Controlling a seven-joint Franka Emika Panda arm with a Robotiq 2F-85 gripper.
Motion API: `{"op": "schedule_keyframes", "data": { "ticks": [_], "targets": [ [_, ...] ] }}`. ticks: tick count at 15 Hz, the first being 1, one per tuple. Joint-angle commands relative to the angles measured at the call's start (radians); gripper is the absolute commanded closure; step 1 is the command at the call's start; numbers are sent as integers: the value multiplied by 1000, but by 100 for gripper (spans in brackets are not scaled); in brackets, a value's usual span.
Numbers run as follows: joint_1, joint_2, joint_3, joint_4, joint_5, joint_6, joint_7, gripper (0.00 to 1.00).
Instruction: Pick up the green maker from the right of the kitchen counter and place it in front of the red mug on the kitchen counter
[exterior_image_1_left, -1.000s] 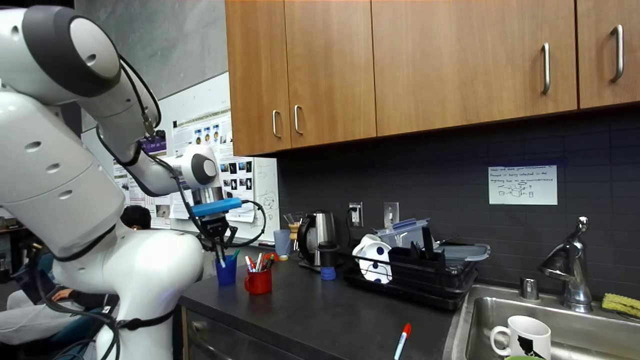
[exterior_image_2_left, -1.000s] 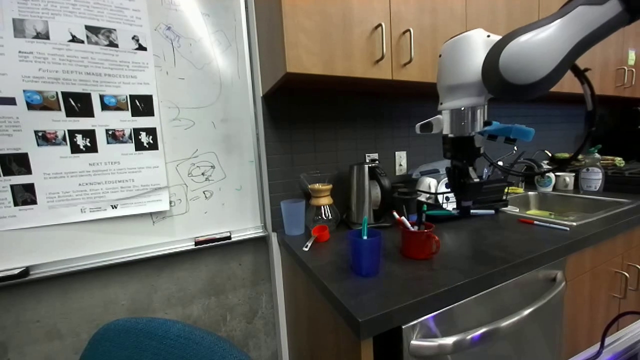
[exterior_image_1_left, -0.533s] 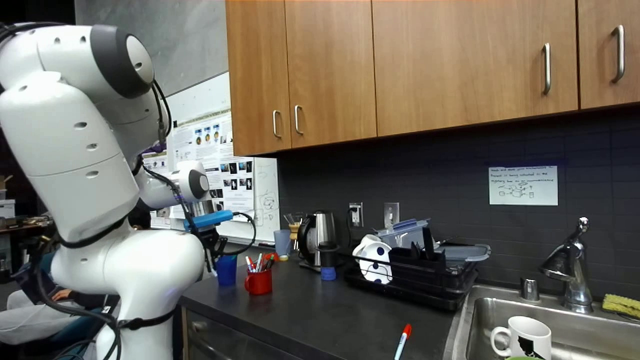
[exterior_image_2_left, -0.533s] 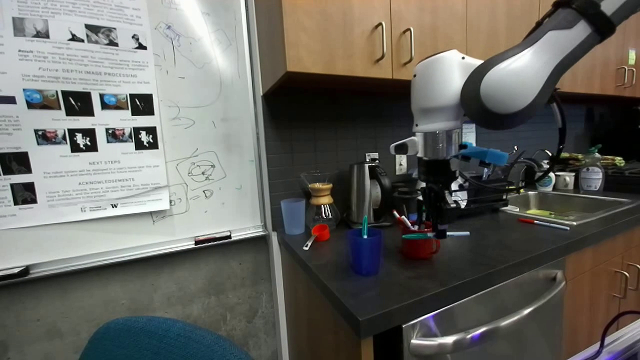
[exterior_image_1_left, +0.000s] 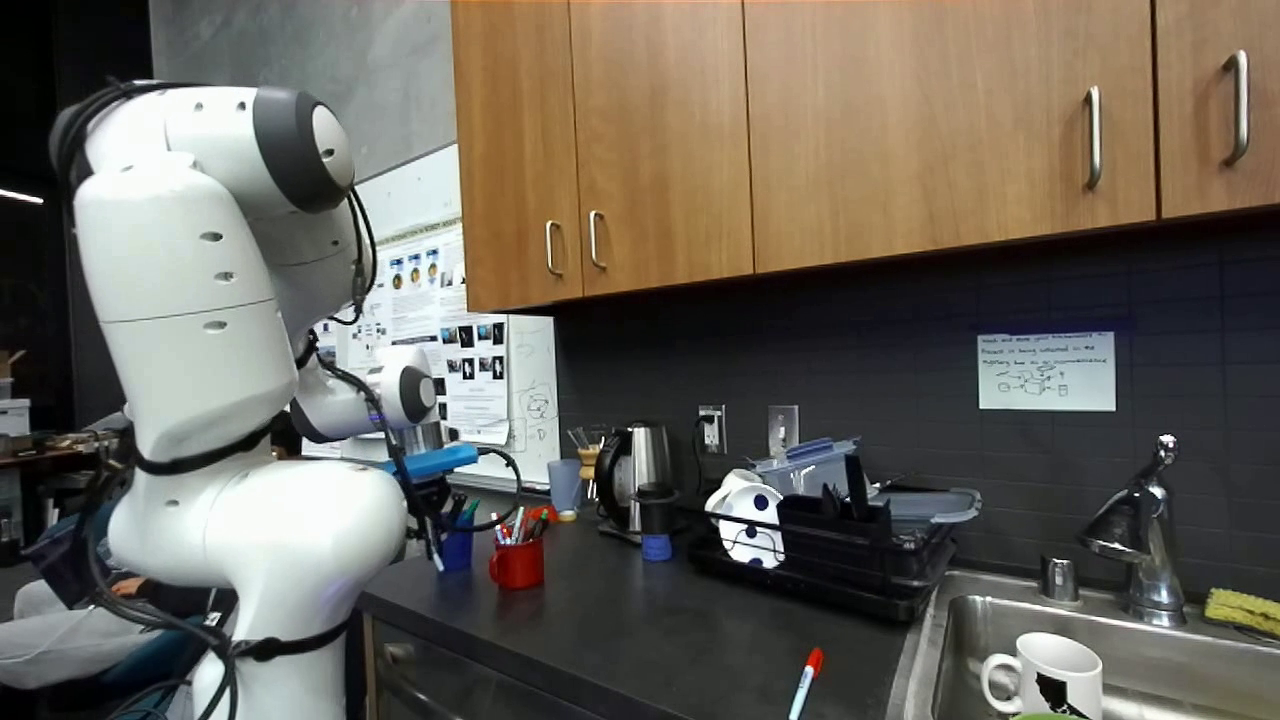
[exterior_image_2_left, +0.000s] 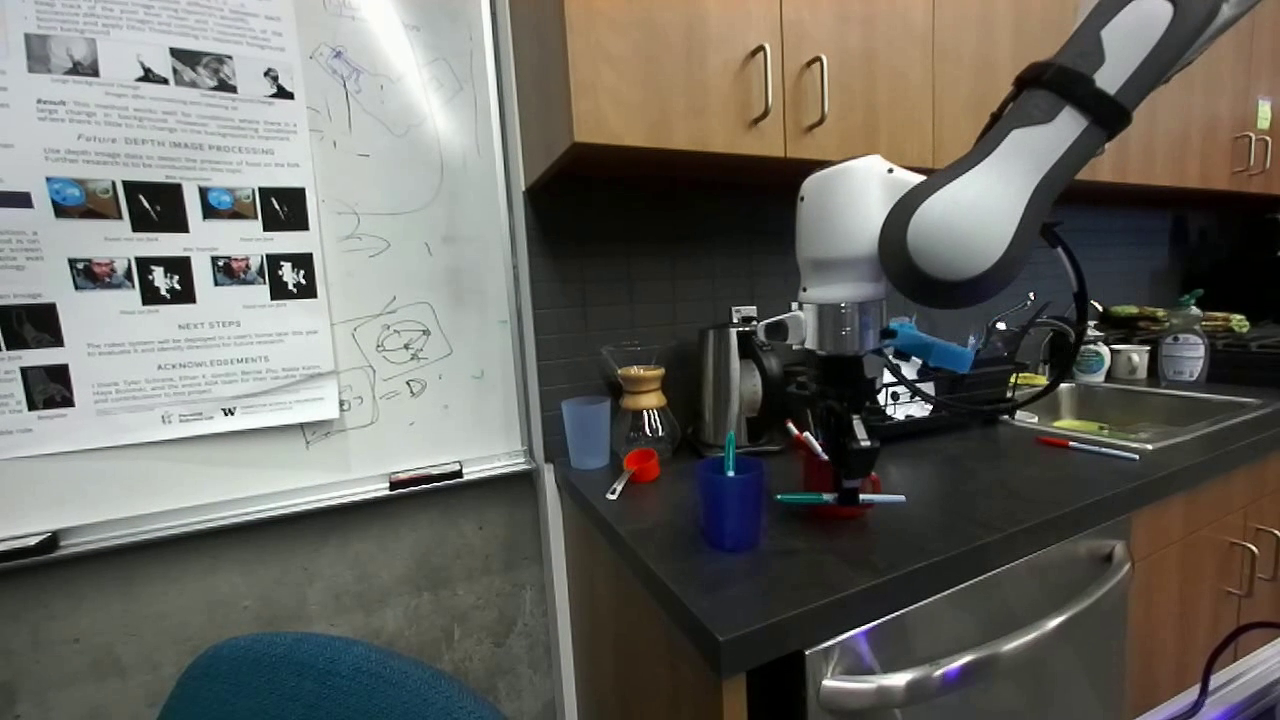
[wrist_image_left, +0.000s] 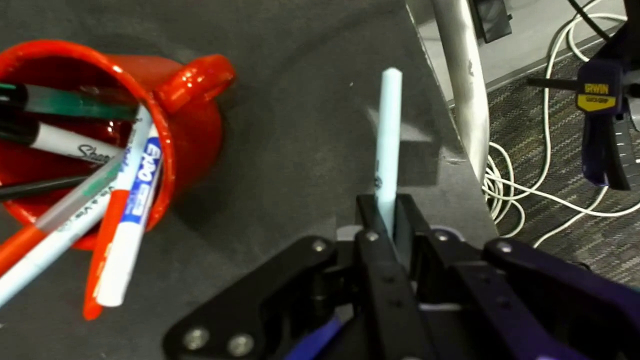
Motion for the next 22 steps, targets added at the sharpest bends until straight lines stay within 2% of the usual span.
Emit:
{"op": "schedule_keyframes", "data": {
  "ticks": [1, 17, 18, 20, 22],
  "targets": [
    [-34, 58, 0, 24, -6, 45, 22, 97],
    [-93, 132, 3, 9, -2, 111, 62, 97],
    [-93, 132, 3, 8, -1, 110, 64, 63],
    [-93, 133, 3, 7, -1, 113, 68, 59],
    [-93, 131, 3, 5, 1, 115, 68, 46]
  ]
}}
